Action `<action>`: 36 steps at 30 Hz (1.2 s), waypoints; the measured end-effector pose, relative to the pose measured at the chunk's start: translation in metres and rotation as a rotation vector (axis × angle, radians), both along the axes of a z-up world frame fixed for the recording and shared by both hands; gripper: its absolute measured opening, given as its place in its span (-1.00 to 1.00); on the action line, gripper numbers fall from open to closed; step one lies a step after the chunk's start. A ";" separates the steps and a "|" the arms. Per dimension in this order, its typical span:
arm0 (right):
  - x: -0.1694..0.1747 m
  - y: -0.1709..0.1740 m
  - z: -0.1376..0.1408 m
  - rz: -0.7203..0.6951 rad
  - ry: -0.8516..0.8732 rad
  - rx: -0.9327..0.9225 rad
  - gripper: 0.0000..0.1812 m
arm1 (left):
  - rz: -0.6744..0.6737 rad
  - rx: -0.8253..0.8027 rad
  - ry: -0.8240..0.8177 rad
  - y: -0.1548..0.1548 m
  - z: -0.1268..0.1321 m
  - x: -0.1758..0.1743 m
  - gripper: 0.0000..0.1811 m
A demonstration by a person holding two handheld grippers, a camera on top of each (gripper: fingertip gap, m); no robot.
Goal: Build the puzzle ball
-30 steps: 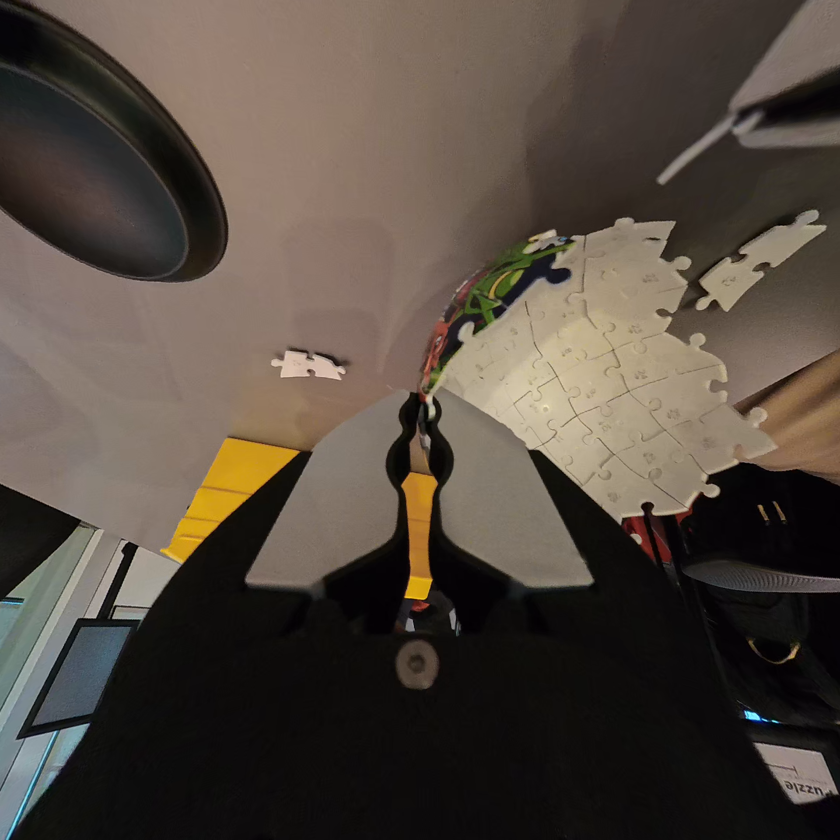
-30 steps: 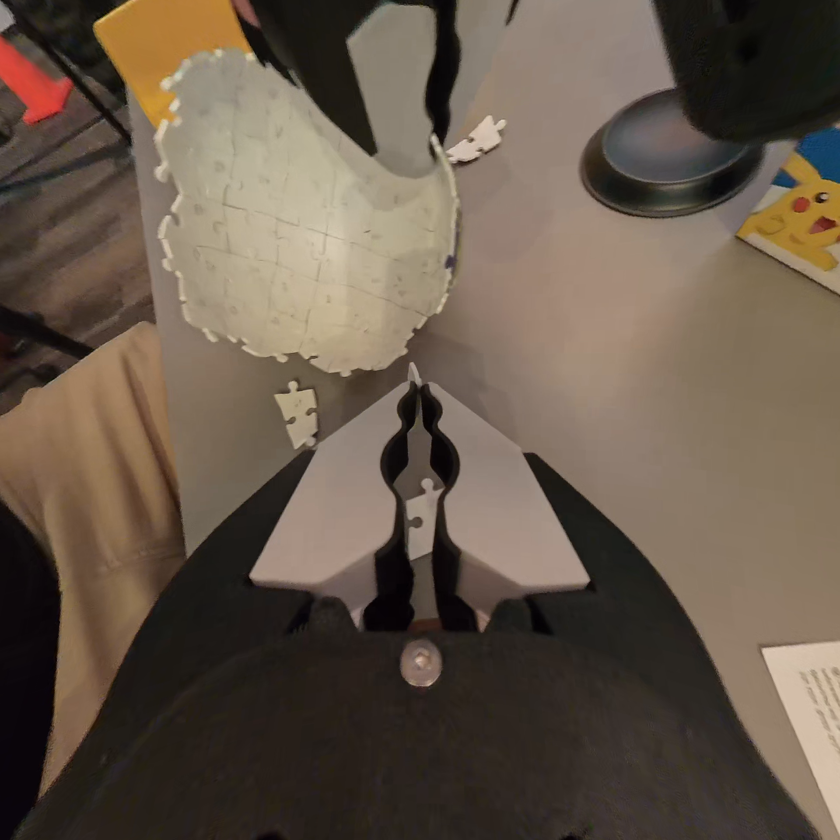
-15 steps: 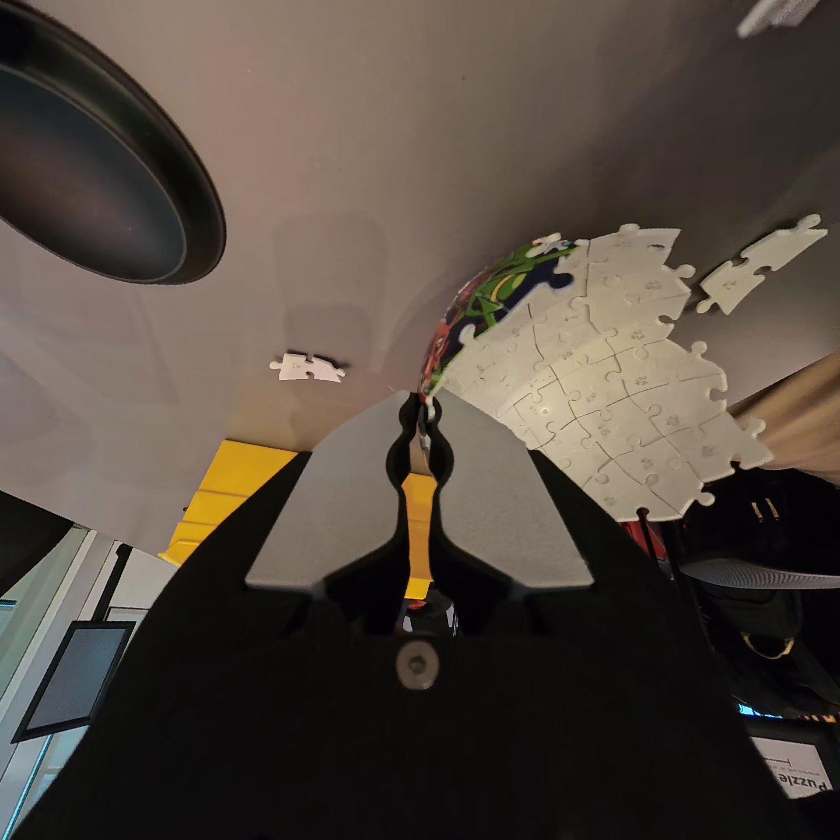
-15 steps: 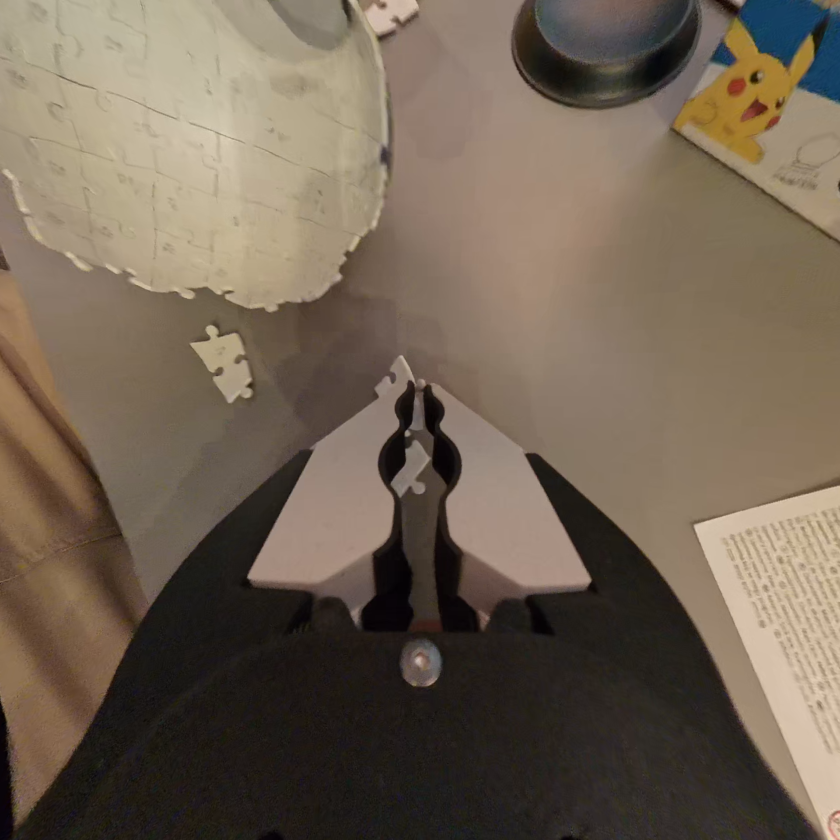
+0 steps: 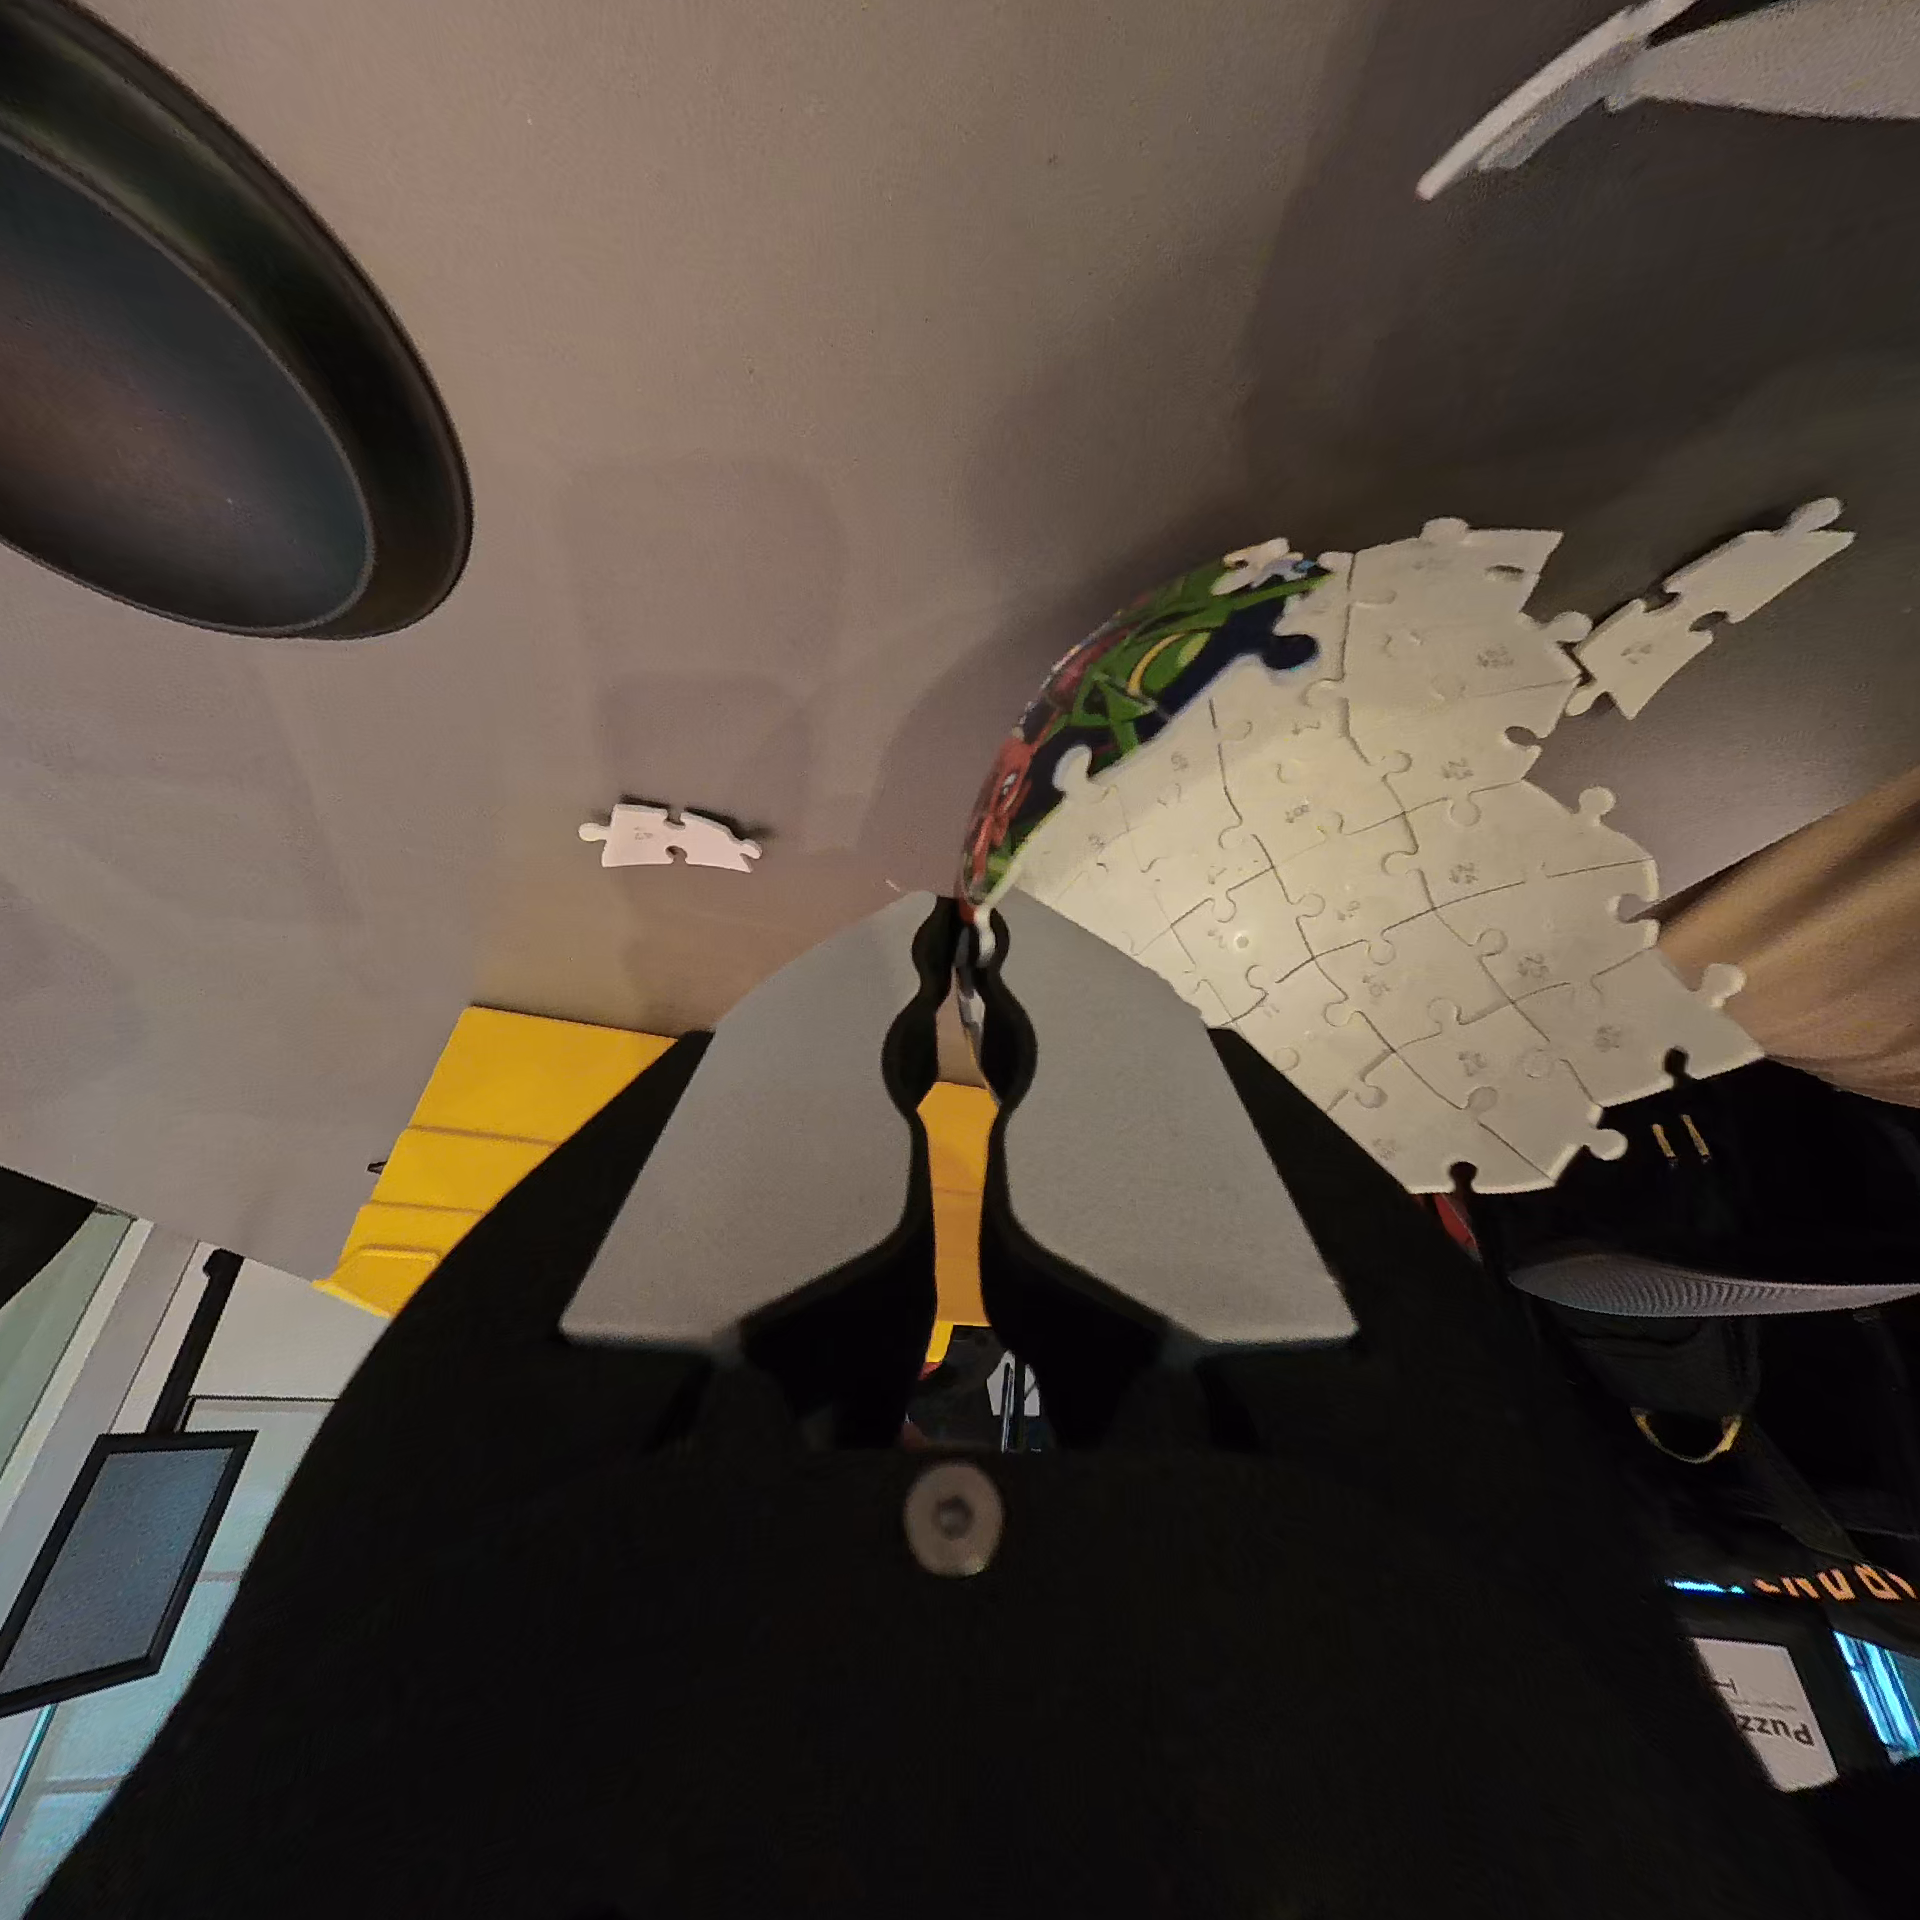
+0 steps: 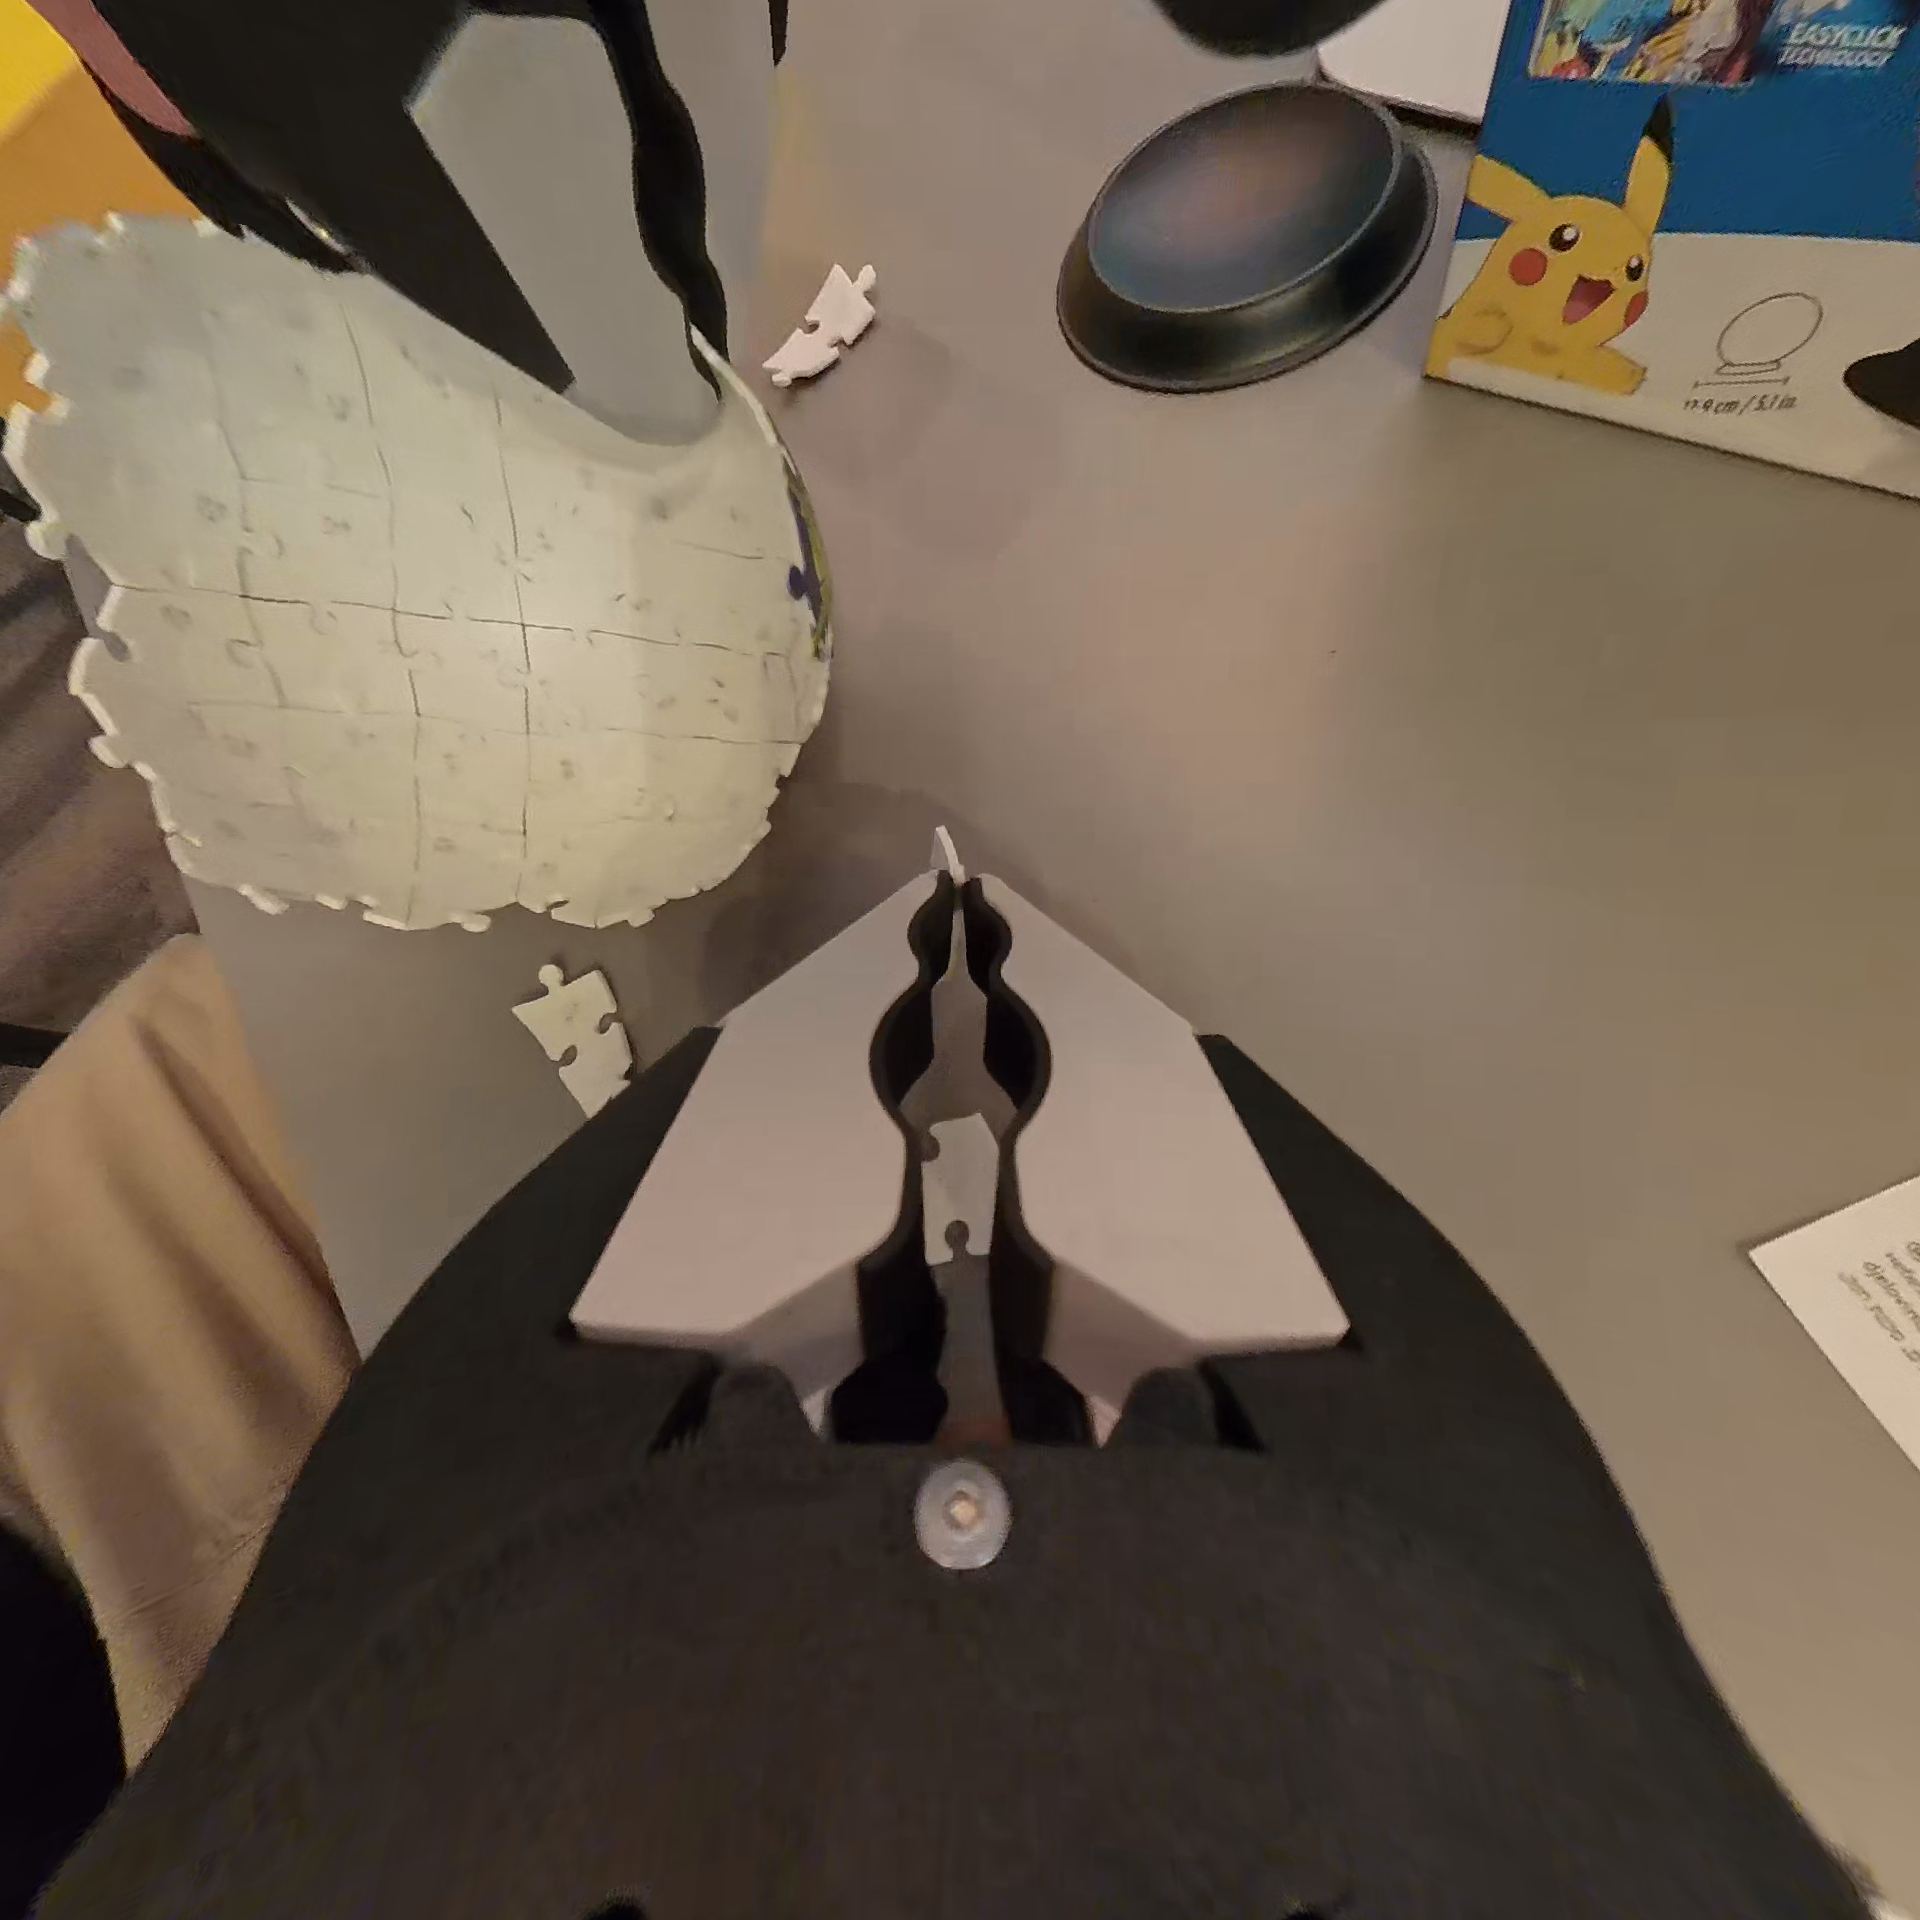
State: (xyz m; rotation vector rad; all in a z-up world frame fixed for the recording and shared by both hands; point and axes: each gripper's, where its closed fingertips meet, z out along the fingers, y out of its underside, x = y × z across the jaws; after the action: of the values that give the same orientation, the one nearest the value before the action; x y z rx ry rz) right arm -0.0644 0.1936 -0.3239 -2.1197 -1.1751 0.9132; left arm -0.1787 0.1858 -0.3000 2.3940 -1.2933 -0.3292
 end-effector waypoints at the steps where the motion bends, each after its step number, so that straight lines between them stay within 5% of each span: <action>1: 0.000 0.000 -0.002 -0.003 -0.012 0.004 -1.00 | 0.003 -0.002 0.001 0.000 0.000 0.000 -0.97; 7: 0.010 0.000 -0.015 -0.009 -0.113 0.031 -0.96 | 0.015 -0.005 0.000 -0.001 0.000 -0.002 -0.97; 14: 0.024 -0.020 -0.015 0.132 -0.203 -0.006 -0.88 | 0.013 -0.004 0.001 -0.001 0.000 -0.002 -0.97; 24: 0.026 -0.032 -0.021 0.414 -0.283 0.169 -0.69 | 0.009 -0.009 0.001 -0.002 0.000 -0.001 -0.97; 36: 0.024 -0.033 -0.026 0.395 -0.286 0.134 -0.95 | 0.015 -0.021 0.007 -0.004 -0.001 -0.001 -0.97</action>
State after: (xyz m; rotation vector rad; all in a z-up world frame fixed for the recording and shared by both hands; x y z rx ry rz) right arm -0.0404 0.1607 -0.3496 -1.9902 -1.7942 0.6790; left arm -0.1795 0.1822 -0.3009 2.3820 -1.2686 -0.3177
